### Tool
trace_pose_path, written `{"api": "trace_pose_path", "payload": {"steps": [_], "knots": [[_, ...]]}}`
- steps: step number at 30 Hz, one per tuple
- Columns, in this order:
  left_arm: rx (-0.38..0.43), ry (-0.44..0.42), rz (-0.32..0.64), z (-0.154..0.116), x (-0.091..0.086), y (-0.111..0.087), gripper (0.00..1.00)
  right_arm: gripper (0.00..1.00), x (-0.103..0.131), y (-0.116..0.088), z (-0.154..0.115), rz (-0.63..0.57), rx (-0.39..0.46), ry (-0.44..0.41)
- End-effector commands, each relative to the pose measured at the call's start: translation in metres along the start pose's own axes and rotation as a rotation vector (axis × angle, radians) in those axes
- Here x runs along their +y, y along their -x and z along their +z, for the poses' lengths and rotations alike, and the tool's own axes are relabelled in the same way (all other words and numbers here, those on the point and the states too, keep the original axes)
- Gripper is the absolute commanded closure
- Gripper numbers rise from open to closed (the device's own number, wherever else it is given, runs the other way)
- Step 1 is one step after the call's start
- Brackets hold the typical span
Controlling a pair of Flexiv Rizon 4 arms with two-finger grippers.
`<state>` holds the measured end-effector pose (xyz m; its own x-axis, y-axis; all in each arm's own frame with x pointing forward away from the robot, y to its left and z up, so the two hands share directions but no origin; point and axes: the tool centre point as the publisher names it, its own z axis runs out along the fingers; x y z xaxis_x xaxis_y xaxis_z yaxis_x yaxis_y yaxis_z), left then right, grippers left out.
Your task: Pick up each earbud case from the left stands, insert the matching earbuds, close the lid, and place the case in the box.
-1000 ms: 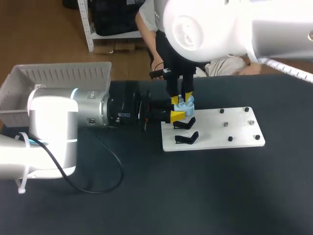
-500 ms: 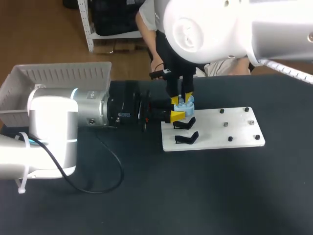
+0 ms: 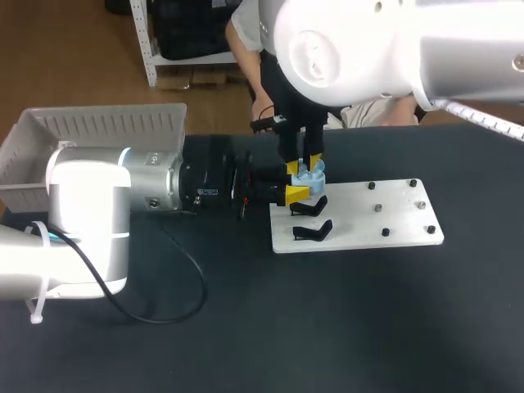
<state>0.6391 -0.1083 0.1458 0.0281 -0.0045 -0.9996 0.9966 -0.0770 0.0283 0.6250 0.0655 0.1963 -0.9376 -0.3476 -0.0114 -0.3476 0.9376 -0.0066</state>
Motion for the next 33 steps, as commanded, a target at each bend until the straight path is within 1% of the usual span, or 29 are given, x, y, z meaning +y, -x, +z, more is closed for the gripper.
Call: {"api": "trace_pose_path", "payload": {"steps": [1, 32, 33], "knots": [[-0.003, 0.006, 0.004, 0.0, -0.001, -0.001, 1.0, 1.0, 0.001, 0.002, 0.001, -0.001, 0.003, 0.0], [-0.003, 0.006, 0.004, 0.0, -0.001, -0.001, 1.0, 1.0, -0.002, 0.006, 0.012, -0.005, 0.03, -0.021], [-0.003, 0.006, 0.004, 0.0, -0.001, -0.001, 1.0, 0.96, -0.002, 0.005, 0.012, -0.006, 0.029, -0.02]]}}
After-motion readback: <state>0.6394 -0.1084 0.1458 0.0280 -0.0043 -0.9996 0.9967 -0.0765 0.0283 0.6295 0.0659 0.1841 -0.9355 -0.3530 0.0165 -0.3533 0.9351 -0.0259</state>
